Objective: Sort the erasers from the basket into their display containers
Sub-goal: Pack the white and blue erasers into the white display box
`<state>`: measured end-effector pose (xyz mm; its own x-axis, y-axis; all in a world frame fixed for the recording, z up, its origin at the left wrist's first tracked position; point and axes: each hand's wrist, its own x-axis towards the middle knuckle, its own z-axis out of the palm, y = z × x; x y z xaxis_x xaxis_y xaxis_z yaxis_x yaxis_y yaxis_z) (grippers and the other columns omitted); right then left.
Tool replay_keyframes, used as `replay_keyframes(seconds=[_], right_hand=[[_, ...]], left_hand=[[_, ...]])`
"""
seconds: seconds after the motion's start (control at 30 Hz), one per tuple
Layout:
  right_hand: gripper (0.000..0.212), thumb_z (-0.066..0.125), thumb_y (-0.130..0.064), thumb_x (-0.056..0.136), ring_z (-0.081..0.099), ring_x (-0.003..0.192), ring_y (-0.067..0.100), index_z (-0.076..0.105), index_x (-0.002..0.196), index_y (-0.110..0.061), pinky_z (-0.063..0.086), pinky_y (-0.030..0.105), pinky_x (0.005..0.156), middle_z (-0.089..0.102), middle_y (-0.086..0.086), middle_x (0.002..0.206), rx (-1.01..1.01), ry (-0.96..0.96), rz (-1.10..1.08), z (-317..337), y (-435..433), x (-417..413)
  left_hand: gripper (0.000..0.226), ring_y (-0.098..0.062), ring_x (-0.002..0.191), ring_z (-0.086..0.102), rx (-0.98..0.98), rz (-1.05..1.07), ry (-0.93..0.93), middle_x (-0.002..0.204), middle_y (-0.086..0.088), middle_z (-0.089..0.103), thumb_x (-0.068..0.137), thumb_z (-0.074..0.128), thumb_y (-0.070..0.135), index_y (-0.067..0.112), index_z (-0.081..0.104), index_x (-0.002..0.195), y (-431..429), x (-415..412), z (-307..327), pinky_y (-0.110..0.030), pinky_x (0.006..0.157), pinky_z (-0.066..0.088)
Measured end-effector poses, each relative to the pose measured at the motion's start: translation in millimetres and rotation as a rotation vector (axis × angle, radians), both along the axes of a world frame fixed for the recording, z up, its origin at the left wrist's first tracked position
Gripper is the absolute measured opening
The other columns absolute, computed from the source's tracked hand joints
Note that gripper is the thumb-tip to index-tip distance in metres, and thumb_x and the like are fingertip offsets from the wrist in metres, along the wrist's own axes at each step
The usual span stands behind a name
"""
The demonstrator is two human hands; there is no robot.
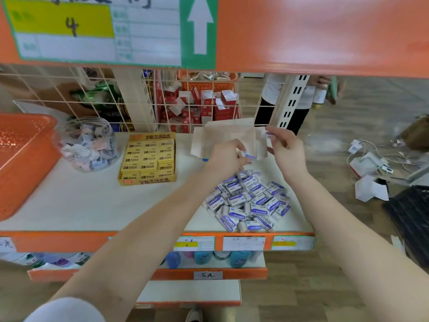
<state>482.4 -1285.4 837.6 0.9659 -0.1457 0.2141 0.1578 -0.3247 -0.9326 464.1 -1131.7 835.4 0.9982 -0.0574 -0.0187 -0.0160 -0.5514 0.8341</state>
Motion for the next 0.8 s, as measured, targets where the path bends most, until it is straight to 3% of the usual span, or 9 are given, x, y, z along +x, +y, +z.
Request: replay_keyframes(seconds=[0.1, 0.17, 0.23, 0.4, 0.47, 0.57, 0.73, 0.8], right_hand=[[0.03, 0.047, -0.001, 0.092, 0.053, 0.103, 0.012, 0.067, 0.112, -0.01, 0.038, 0.007, 0.089, 0.054, -0.002, 0.112, -0.225, -0.099, 0.063, -2, 7, -1], [0.031, 0.047, 0.001, 0.091, 0.052, 0.104, 0.012, 0.068, 0.112, -0.008, 0.031, 0.0, 0.083, 0.056, 0.0, 0.114, -0.304, -0.104, 0.093, -6, 12, 0], [0.034, 0.045, 0.002, 0.089, 0.053, 0.107, 0.015, 0.067, 0.113, -0.009, 0.032, 0.005, 0.085, 0.058, 0.005, 0.119, -0.322, -0.065, 0.089, -8, 13, 3], [0.036, 0.043, -0.002, 0.091, 0.053, 0.115, 0.019, 0.066, 0.115, -0.013, 0.037, 0.022, 0.098, 0.059, 0.004, 0.123, -0.4, 0.057, 0.09, -7, 5, 6], [0.034, 0.043, -0.003, 0.093, 0.052, 0.116, 0.021, 0.066, 0.116, -0.013, 0.035, 0.026, 0.101, 0.059, 0.005, 0.123, -0.449, 0.098, 0.108, -10, 3, 6], [0.033, 0.043, -0.003, 0.094, 0.052, 0.115, 0.023, 0.067, 0.114, -0.012, 0.032, 0.021, 0.096, 0.06, 0.008, 0.122, -0.526, 0.122, 0.122, -12, 4, 7], [0.037, 0.04, 0.001, 0.092, 0.054, 0.114, 0.022, 0.068, 0.112, -0.012, 0.034, 0.019, 0.093, 0.061, 0.007, 0.121, -0.603, 0.115, 0.117, -10, 8, 10], [0.037, 0.039, 0.0, 0.092, 0.053, 0.114, 0.021, 0.068, 0.112, -0.013, 0.032, 0.016, 0.09, 0.061, 0.005, 0.122, -0.578, 0.133, 0.103, -9, 8, 8]], left_hand=[[0.019, -0.014, 0.06, 0.066, -0.183, 0.02, 0.094, 0.078, -0.007, 0.064, 0.086, 0.068, 0.01, 0.009, 0.056, 0.101, 9, -2, 3, -0.029, 0.059, 0.057], [0.024, -0.008, 0.056, 0.065, -0.248, 0.028, 0.114, 0.078, -0.006, 0.065, 0.086, 0.069, 0.012, 0.008, 0.055, 0.106, 19, -6, 7, -0.023, 0.054, 0.056], [0.026, -0.003, 0.054, 0.064, -0.268, 0.054, 0.094, 0.081, -0.003, 0.065, 0.086, 0.069, 0.016, 0.012, 0.053, 0.106, 32, -10, 14, -0.018, 0.05, 0.053], [0.021, 0.001, 0.068, 0.057, -0.037, 0.332, -0.161, 0.085, 0.015, 0.06, 0.087, 0.067, 0.033, 0.024, 0.058, 0.104, 82, -13, 18, -0.002, 0.049, 0.038], [0.022, -0.004, 0.075, 0.053, -0.024, 0.395, -0.142, 0.093, 0.011, 0.061, 0.087, 0.066, 0.029, 0.022, 0.062, 0.107, 97, -10, 13, -0.004, 0.05, 0.035], [0.022, -0.002, 0.074, 0.05, 0.011, 0.338, -0.031, 0.099, 0.011, 0.056, 0.088, 0.064, 0.029, 0.023, 0.061, 0.109, 106, -6, 7, -0.014, 0.056, 0.035], [0.024, -0.011, 0.089, 0.066, -0.054, 0.161, 0.138, 0.102, 0.005, 0.066, 0.085, 0.069, 0.028, 0.021, 0.061, 0.106, 100, 2, -1, -0.029, 0.084, 0.052], [0.028, -0.012, 0.087, 0.069, -0.065, 0.109, 0.156, 0.097, 0.004, 0.067, 0.083, 0.073, 0.027, 0.019, 0.064, 0.108, 97, 1, -2, -0.027, 0.082, 0.055]])
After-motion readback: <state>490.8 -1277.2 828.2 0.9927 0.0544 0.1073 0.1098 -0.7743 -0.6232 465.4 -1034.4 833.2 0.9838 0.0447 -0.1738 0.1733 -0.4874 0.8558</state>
